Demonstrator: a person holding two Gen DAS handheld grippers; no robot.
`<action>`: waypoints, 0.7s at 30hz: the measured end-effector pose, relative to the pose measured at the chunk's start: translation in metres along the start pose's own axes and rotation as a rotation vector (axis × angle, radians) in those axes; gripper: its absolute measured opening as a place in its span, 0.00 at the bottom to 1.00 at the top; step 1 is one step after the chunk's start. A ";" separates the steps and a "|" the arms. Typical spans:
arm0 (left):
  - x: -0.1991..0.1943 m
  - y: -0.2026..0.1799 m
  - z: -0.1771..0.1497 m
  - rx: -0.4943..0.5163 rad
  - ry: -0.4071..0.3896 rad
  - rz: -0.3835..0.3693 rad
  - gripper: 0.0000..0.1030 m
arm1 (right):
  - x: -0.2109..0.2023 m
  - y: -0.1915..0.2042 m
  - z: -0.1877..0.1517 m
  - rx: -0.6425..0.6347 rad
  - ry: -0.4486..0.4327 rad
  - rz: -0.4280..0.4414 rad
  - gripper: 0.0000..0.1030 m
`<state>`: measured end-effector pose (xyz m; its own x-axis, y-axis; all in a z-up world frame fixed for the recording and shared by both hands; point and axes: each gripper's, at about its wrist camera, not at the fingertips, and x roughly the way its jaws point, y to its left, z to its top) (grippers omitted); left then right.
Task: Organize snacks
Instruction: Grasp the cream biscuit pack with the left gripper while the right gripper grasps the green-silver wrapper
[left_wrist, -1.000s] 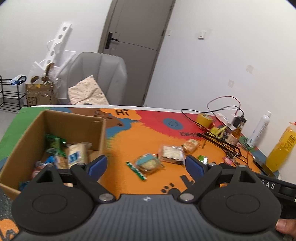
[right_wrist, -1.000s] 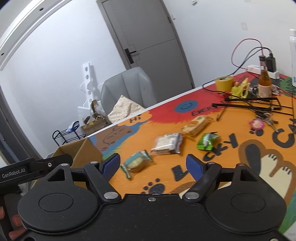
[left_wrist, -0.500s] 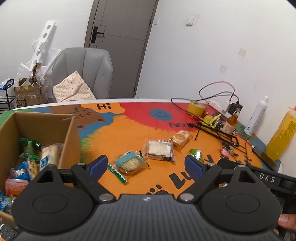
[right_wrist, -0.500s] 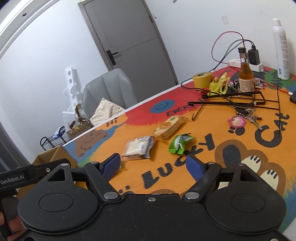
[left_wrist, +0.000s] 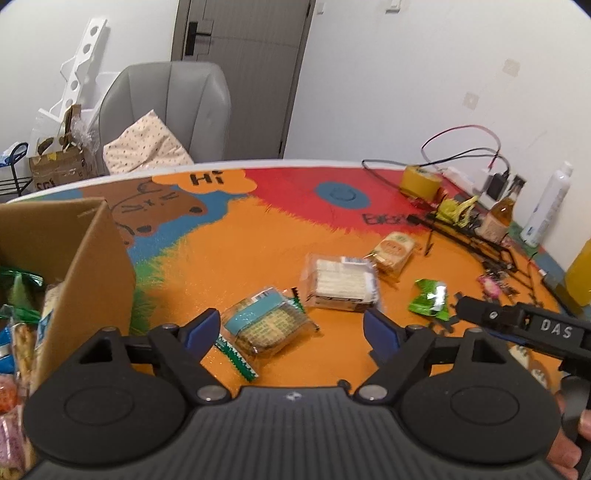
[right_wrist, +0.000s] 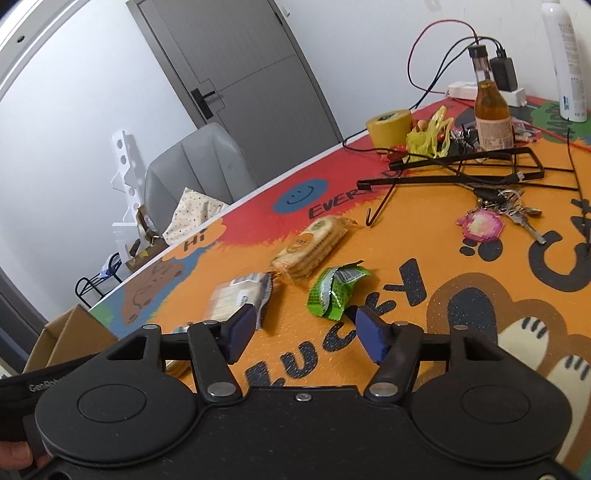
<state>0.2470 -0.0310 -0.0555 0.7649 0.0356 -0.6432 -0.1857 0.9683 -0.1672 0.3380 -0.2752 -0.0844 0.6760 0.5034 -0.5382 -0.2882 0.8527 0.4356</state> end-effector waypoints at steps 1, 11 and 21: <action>0.005 0.001 0.000 0.002 0.004 0.009 0.80 | 0.004 -0.002 0.001 -0.001 0.004 -0.002 0.60; 0.045 0.001 0.000 0.045 0.051 0.097 0.80 | 0.037 -0.009 0.009 -0.013 0.033 -0.008 0.60; 0.065 0.002 0.002 0.045 0.044 0.113 0.74 | 0.056 -0.006 0.013 -0.037 0.052 -0.024 0.56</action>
<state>0.2975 -0.0264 -0.0959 0.7128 0.1349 -0.6883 -0.2401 0.9690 -0.0586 0.3866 -0.2541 -0.1076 0.6467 0.4889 -0.5855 -0.2984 0.8686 0.3956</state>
